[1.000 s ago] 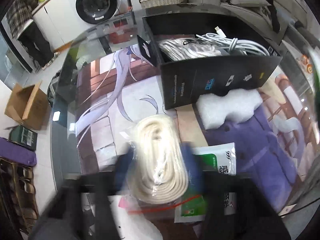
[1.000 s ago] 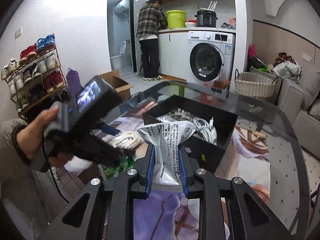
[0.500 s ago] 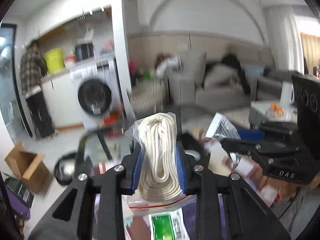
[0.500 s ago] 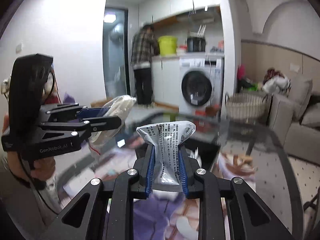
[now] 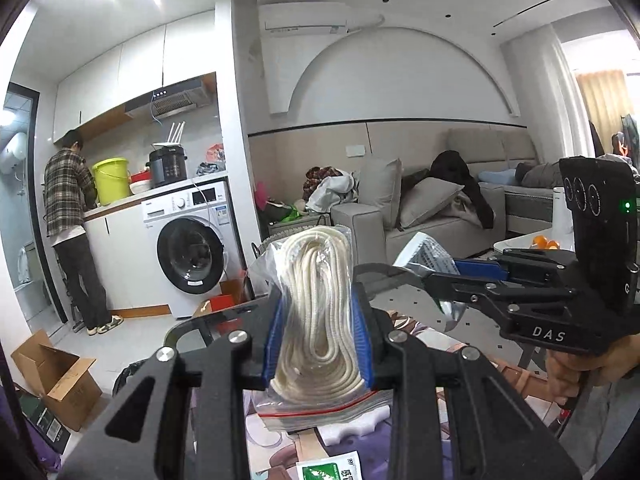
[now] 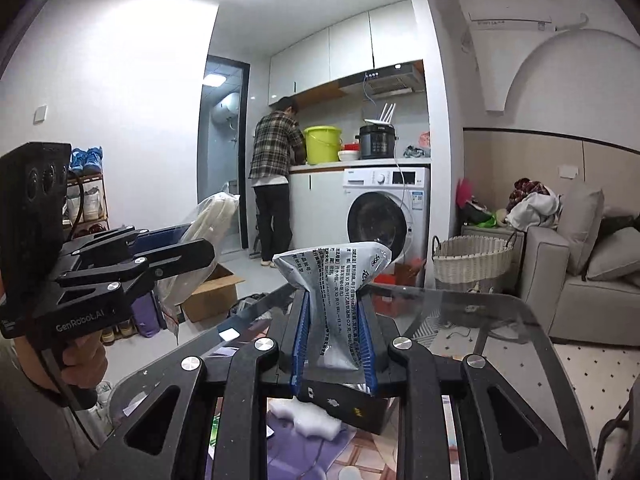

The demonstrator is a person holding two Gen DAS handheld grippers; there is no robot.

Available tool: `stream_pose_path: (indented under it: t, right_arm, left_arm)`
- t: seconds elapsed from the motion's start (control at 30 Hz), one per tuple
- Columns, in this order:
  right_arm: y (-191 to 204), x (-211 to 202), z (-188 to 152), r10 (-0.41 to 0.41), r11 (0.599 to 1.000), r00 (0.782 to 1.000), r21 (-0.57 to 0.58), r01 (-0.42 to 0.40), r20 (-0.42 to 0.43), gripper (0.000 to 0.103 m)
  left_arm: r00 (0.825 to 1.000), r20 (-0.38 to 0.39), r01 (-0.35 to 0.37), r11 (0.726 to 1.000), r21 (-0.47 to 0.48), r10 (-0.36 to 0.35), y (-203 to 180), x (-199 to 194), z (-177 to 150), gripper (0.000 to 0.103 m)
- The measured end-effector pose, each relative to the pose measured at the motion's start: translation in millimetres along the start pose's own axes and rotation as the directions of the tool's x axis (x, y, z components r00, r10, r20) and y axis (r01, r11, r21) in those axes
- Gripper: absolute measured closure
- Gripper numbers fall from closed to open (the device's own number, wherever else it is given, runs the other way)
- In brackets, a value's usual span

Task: Organize soft objects
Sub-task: 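Lower the white packet into the box with the right tool while the left tool drops the rope bag in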

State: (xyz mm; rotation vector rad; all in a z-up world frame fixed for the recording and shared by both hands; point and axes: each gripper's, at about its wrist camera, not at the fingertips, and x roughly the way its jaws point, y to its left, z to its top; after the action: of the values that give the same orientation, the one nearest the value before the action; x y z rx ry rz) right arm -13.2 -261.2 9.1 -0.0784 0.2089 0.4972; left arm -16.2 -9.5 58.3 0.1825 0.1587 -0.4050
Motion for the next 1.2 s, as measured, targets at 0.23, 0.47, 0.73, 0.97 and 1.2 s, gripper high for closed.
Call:
stream_pose_path:
  t: [0.23,0.47,0.73,0.97,1.2]
  right_arm:
    - [-7,25,22,-0.01,1.0,1.0,0.014,0.011,-0.012,0.081]
    - [-17,71,57,-0.037,0.999,0.999,0.03,0.037,-0.008,0.081]
    - [-27,109,67,-0.067,0.996,0.997,0.063,0.069,-0.035,0.081]
    - [-27,125,58,-0.07,0.996,0.992,0.048,0.075,-0.105,0.081]
    - [-34,156,42,-0.09,0.993,0.961,0.046,0.105,-0.261,0.081]
  left_arm:
    - [0.999,-0.03,0.028,0.999,-0.035,-0.029,5,35,15,0.074]
    - [0.999,-0.037,0.021,0.995,-0.1,-0.025,26,80,34,0.074]
    - [0.998,-0.06,0.025,0.985,-0.173,-0.036,36,105,33,0.074]
    - [0.992,-0.114,0.024,0.983,-0.183,-0.046,38,113,28,0.074]
    - [0.95,-0.303,0.005,0.975,-0.222,-0.073,39,150,9,0.074]
